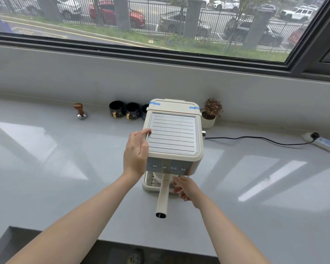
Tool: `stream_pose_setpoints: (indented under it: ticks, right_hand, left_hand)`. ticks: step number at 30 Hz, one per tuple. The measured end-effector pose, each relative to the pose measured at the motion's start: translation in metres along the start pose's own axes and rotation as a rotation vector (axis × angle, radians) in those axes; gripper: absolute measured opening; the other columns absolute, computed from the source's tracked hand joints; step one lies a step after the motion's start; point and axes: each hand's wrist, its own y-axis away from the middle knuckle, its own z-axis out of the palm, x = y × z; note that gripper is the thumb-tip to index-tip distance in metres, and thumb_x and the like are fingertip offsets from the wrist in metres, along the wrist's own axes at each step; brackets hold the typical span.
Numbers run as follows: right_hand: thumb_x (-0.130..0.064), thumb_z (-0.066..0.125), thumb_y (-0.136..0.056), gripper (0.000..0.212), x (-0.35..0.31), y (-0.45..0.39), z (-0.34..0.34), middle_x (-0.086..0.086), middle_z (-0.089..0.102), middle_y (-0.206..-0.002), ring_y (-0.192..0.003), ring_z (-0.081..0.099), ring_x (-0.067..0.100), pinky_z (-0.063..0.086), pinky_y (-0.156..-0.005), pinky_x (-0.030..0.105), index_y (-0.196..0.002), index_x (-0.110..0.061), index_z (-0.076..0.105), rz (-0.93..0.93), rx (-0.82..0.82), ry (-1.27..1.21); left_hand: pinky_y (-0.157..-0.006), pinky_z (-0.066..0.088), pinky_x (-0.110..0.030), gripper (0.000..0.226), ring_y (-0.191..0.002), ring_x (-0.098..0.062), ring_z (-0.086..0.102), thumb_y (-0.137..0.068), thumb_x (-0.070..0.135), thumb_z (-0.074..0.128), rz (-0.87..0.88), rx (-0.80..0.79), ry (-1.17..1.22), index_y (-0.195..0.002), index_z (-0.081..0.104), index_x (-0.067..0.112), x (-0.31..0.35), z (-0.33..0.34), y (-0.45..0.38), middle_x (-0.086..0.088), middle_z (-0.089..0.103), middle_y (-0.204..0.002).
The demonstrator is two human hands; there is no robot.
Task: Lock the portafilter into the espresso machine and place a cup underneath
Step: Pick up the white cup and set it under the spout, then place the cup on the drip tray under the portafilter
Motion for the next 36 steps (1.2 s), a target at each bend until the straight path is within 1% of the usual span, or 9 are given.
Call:
stream_pose_setpoints:
  ticks: [6,10,13,16,23,26,29,31,36]
  right_hand:
    - [-0.039,0.052,-0.089,0.028,0.005,0.005,-0.01,-0.001,0.066,-0.069,-0.046,0.049,0.016,0.036,-0.042,0.023,-0.096,-0.015,0.065,-0.065,0.167,0.096]
    - [-0.029,0.047,-0.092,0.014,-0.009,0.019,-0.032,0.0,0.067,-0.078,-0.076,0.064,0.03,0.052,-0.072,0.041,-0.083,-0.022,0.057,-0.255,0.573,-0.012]
    - [-0.034,0.042,-0.094,0.02,-0.032,0.045,-0.034,-0.003,0.066,-0.102,-0.094,0.064,0.018,0.051,-0.082,0.035,-0.107,-0.026,0.054,-0.542,0.756,-0.162]
    - [-0.047,0.039,-0.093,0.043,-0.047,0.064,-0.021,-0.012,0.05,-0.131,-0.112,0.049,-0.007,0.039,-0.091,0.009,-0.133,-0.03,0.043,-0.781,0.679,-0.049]
    - [-0.032,0.079,-0.072,0.073,-0.032,0.048,0.001,0.007,0.025,-0.152,-0.133,0.042,0.024,0.047,-0.091,0.026,-0.127,-0.03,0.032,-0.944,0.713,0.196]
    - [-0.032,0.082,-0.07,0.075,-0.032,0.045,0.0,0.009,0.026,-0.152,-0.134,0.042,0.026,0.048,-0.089,0.027,-0.127,-0.028,0.032,-0.977,0.731,0.219]
    - [-0.032,0.082,-0.07,0.075,-0.032,0.045,-0.001,0.01,0.027,-0.151,-0.133,0.042,0.027,0.048,-0.09,0.028,-0.126,-0.027,0.033,-0.994,0.728,0.214]
    - [-0.031,0.082,-0.07,0.075,-0.031,0.045,0.0,0.011,0.027,-0.151,-0.134,0.041,0.028,0.048,-0.09,0.028,-0.126,-0.028,0.033,-0.993,0.727,0.203]
    - [-0.029,0.082,-0.069,0.076,-0.032,0.045,0.003,0.01,0.027,-0.151,-0.132,0.043,0.03,0.052,-0.09,0.032,-0.126,-0.031,0.032,-0.987,0.713,0.186]
  left_hand:
    - [-0.084,0.042,-0.032,0.056,-0.109,-0.016,0.054,-0.083,0.039,0.024,0.004,-0.011,0.005,-0.127,0.055,0.025,0.0,0.0,0.0,-0.001,0.053,-0.124]
    - [-0.086,0.039,-0.029,0.052,-0.11,-0.015,0.053,-0.084,0.034,0.027,0.003,-0.015,0.017,-0.127,0.055,0.025,-0.001,-0.001,-0.001,-0.001,0.054,-0.124]
    - [-0.086,0.039,-0.029,0.053,-0.109,-0.015,0.053,-0.084,0.035,0.026,0.004,-0.014,0.022,-0.127,0.055,0.024,-0.002,-0.001,-0.001,-0.002,0.054,-0.123]
    - [-0.081,0.039,-0.023,0.049,-0.106,-0.013,0.053,-0.086,0.032,0.028,-0.004,-0.011,0.03,-0.126,0.056,0.025,-0.004,-0.001,0.0,-0.002,0.054,-0.123]
    - [-0.091,0.039,-0.028,0.041,-0.106,0.011,0.049,-0.091,0.046,0.031,-0.081,-0.099,0.125,-0.126,0.05,0.044,-0.005,-0.006,0.007,0.017,0.05,-0.126]
    - [-0.094,0.046,-0.035,0.054,-0.115,-0.012,0.055,-0.076,0.07,0.051,-0.044,-0.276,0.148,-0.125,0.03,0.064,-0.023,-0.016,0.016,0.014,0.045,-0.141]
    - [-0.089,0.051,-0.038,0.093,-0.11,-0.019,0.057,-0.066,0.038,0.082,0.019,-0.39,-0.018,-0.125,0.017,0.068,-0.03,-0.024,0.02,0.017,0.039,-0.146]
    - [-0.088,0.053,-0.04,0.103,-0.108,-0.018,0.057,-0.067,0.018,0.085,0.065,-0.37,-0.096,-0.127,0.015,0.065,-0.029,-0.025,0.02,0.016,0.038,-0.148]
    - [-0.091,0.05,-0.032,0.108,-0.11,-0.017,0.057,-0.066,0.013,0.085,0.073,-0.327,-0.091,-0.128,0.014,0.067,-0.032,-0.026,0.022,0.014,0.04,-0.148]
